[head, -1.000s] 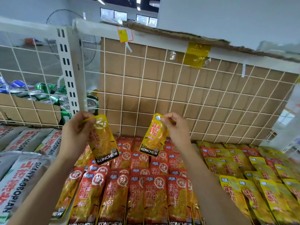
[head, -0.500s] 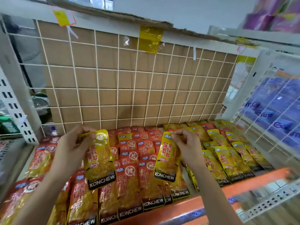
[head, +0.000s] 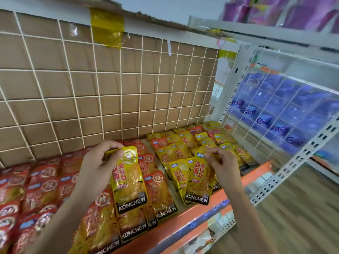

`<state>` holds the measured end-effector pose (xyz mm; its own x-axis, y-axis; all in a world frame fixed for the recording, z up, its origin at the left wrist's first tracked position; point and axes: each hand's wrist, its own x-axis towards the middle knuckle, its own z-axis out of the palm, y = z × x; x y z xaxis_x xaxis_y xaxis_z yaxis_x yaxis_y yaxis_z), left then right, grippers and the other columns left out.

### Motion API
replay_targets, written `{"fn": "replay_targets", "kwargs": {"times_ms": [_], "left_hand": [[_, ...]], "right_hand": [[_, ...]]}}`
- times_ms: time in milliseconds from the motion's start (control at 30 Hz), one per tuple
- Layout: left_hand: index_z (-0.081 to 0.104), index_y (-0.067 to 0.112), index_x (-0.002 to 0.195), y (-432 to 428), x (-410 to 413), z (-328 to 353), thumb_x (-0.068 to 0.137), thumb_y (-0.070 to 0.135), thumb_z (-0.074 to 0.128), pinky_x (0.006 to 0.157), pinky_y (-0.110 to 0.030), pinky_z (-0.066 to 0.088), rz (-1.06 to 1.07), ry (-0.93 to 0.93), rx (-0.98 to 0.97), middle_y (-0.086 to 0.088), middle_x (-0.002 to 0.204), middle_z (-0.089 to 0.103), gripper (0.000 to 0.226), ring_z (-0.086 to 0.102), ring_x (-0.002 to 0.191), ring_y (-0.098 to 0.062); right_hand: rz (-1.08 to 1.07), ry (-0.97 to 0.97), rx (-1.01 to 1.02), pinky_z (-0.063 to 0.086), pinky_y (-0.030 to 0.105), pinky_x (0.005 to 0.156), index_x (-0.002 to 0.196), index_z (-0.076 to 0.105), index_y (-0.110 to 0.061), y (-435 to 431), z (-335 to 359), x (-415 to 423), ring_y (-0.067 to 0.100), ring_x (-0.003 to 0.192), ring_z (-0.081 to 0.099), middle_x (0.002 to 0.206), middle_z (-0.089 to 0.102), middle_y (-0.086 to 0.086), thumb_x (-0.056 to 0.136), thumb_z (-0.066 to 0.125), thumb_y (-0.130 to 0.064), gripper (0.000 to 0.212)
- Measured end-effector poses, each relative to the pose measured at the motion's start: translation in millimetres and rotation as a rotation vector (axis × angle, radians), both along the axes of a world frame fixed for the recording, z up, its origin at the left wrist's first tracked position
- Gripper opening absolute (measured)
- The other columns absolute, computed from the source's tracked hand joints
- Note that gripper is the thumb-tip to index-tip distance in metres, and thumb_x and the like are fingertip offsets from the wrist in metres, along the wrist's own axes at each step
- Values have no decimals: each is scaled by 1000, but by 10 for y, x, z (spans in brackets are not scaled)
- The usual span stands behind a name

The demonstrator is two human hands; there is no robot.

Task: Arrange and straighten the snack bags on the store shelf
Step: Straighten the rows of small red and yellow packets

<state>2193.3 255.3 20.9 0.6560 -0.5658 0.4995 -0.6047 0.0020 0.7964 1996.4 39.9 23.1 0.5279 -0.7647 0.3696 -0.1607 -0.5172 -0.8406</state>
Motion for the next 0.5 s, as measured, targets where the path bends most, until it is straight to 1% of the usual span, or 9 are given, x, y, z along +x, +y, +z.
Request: {"fn": "replay_targets", "kwargs": {"times_ms": [67, 133, 167, 233, 300, 333, 400, 433, 500], "left_hand": [[59, 34, 75, -144, -55, -5, 87, 7, 60, 53, -19, 34, -37, 7, 10, -10, 72, 60, 30, 51, 66, -26], [58, 36, 82, -289, -102, -7, 87, 14, 62, 55, -29, 35, -67, 12, 17, -12, 69, 60, 23, 49, 63, -28], [57, 37, 84, -362, -129, -1, 86, 19, 64, 55, -30, 36, -75, 5, 17, -12, 69, 60, 19, 49, 62, -28], [59, 33, 84, -520, -188, 17, 84, 27, 61, 56, -28, 36, -90, 0, 21, -9, 72, 61, 7, 51, 63, -28], [62, 25, 83, -689, -244, 18, 86, 20, 63, 55, -28, 36, -99, 3, 31, -12, 74, 63, 7, 53, 66, -33], [62, 23, 83, -775, -269, 11, 87, 17, 63, 54, -24, 35, -100, 4, 32, -11, 74, 64, 8, 53, 64, -31], [61, 26, 82, -942, -334, 19, 84, 24, 61, 51, -14, 32, -106, 11, 31, 2, 72, 63, 4, 49, 54, -11], [61, 27, 81, -1028, -370, 27, 82, 27, 57, 50, -11, 31, -111, 16, 32, 9, 70, 61, 4, 47, 53, -5], [61, 24, 82, -1203, -432, 36, 80, 29, 54, 51, -8, 31, -121, 30, 33, 17, 68, 60, 9, 48, 55, 2]], "right_hand": [[-23, -5, 11, 37, 8, 52, 73, 60, -25, -116, 2, -80, -2, 53, 51, 65, 59, -9, 84, 63, -4, 24], [-43, -1, 23, 35, 10, 51, 74, 60, -26, -253, -13, -151, -1, 51, 49, 61, 57, -9, 84, 63, -6, 23], [-50, 0, 25, 34, 11, 51, 73, 59, -27, -323, -18, -185, 0, 51, 48, 60, 56, -9, 85, 63, -7, 23], [-60, -7, 34, 34, 13, 51, 73, 59, -26, -481, -31, -254, 1, 51, 45, 59, 56, -7, 85, 63, -8, 23], [-66, -8, 47, 34, 14, 52, 73, 60, -26, -645, -36, -317, 0, 51, 45, 61, 57, -6, 85, 63, -9, 21], [-65, -8, 50, 34, 14, 52, 73, 60, -25, -738, -39, -343, 0, 52, 46, 62, 57, -5, 86, 62, -8, 21], [-51, -20, 37, 34, 14, 53, 72, 58, -25, -927, -37, -391, -1, 53, 47, 65, 57, -7, 86, 60, -4, 25], [-44, -26, 34, 35, 15, 53, 71, 58, -25, -1026, -37, -413, -1, 53, 47, 67, 57, -7, 86, 59, -2, 28], [-39, -22, 42, 37, 22, 54, 71, 58, -25, -1224, -41, -450, 7, 55, 47, 67, 58, -4, 87, 59, -2, 28]]}}
